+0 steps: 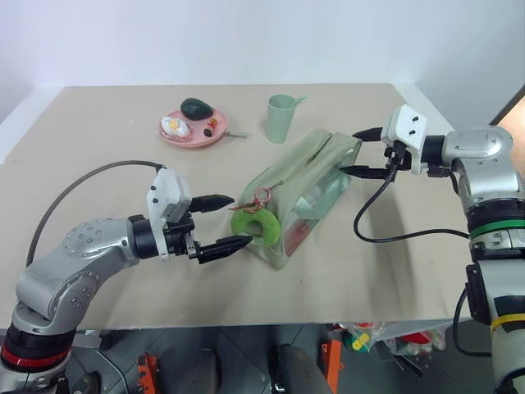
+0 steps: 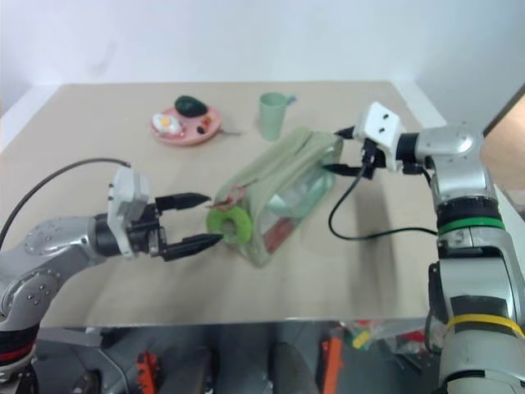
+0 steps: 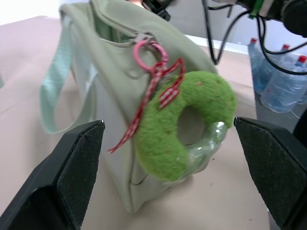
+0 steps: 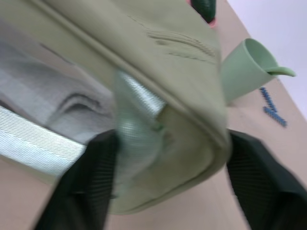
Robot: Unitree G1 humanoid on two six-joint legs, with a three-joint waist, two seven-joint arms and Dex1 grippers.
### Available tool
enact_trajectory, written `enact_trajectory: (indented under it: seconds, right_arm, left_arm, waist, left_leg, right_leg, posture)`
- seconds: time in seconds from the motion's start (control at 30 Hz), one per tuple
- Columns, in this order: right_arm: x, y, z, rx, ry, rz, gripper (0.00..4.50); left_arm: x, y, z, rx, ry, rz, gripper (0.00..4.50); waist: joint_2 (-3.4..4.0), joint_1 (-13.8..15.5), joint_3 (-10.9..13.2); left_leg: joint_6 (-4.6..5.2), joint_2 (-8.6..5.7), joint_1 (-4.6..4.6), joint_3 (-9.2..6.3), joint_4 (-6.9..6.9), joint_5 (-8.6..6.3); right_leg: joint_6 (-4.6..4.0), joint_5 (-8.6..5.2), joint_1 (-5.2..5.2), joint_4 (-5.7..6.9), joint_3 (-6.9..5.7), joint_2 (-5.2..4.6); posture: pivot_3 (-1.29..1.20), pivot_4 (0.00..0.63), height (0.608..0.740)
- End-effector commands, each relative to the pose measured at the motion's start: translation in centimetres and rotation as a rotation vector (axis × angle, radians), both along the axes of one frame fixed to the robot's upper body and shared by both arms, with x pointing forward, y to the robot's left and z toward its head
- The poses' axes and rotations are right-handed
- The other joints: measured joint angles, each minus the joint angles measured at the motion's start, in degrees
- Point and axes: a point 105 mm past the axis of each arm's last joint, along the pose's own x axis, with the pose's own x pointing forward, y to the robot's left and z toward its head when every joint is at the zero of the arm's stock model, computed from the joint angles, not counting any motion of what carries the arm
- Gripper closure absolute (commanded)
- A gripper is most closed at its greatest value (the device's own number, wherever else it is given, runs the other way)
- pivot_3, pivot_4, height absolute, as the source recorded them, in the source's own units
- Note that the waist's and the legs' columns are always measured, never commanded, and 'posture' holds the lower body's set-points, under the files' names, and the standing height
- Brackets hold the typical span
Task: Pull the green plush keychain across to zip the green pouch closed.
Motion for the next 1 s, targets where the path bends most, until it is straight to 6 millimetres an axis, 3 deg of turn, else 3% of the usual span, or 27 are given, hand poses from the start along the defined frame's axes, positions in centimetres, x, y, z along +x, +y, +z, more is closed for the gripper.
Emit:
enact_trajectory:
  seconds: [0.03,0.2,0.23,0.5,0.63,1.0]
  right_arm:
    - [-0.8,0.0,1.8,0.029,-0.045,0.043,2.62]
    - [-2.1,0.5,1.2,0.034,-0.003,0.099,4.33]
    - [-2.4,0.6,1.2,0.035,0.001,0.105,4.46]
    - [-4.2,0.9,2.2,0.128,0.04,0.063,4.46]
    - [-4.8,0.7,3.0,0.234,0.016,-0.038,4.46]
    - [-7.3,1.0,1.4,0.336,0.072,-0.225,4.46]
  left_arm:
    - [-0.3,0.4,0.6,0.007,-0.05,0.019,0.0]
    - [0.3,1.0,0.7,-0.005,-0.048,0.057,0.0]
    - [0.3,1.1,0.6,-0.001,-0.047,0.061,0.0]
    - [0.6,2.0,0.9,-0.008,-0.045,0.089,0.0]
    - [0.8,2.5,1.0,-0.004,-0.048,0.116,0.0]
    - [1.1,3.4,1.0,-0.009,-0.076,0.163,0.0]
  waist:
    - [0.0,0.0,0.0]
    - [0.0,0.0,0.0]
    - [0.0,0.0,0.0]
    - [0.01,0.0,0.0]
    - [0.0,0.1,0.0]
    - [0.0,0.2,0.0]
  left_leg:
    - [0.0,0.01,0.02,0.02,0.0,0.0]
    - [0.0,0.23,0.09,0.14,0.02,0.0]
    - [0.0,0.27,0.12,0.18,0.01,0.0]
    - [0.0,0.45,0.25,0.32,0.05,0.0]
    - [0.0,0.45,0.23,0.38,0.1,0.0]
    - [0.0,0.44,0.21,0.44,0.15,0.0]
  right_leg:
    - [0.01,0.01,0.01,0.0,0.02,0.01]
    - [0.04,0.03,0.02,0.02,0.1,0.19]
    - [0.04,0.03,0.01,0.03,0.14,0.25]
    - [-0.05,0.1,0.01,0.13,0.26,0.47]
    - [0.0,0.14,0.0,0.13,0.32,0.46]
    - [0.05,0.17,-0.02,0.13,0.39,0.47]
  posture:
    - [0.0,0.15,0.74]
    - [0.0,0.15,0.74]
    - [0.0,0.15,0.74]
    - [0.0,0.15,0.74]
    - [0.0,0.15,0.74]
    - [0.0,0.15,0.74]
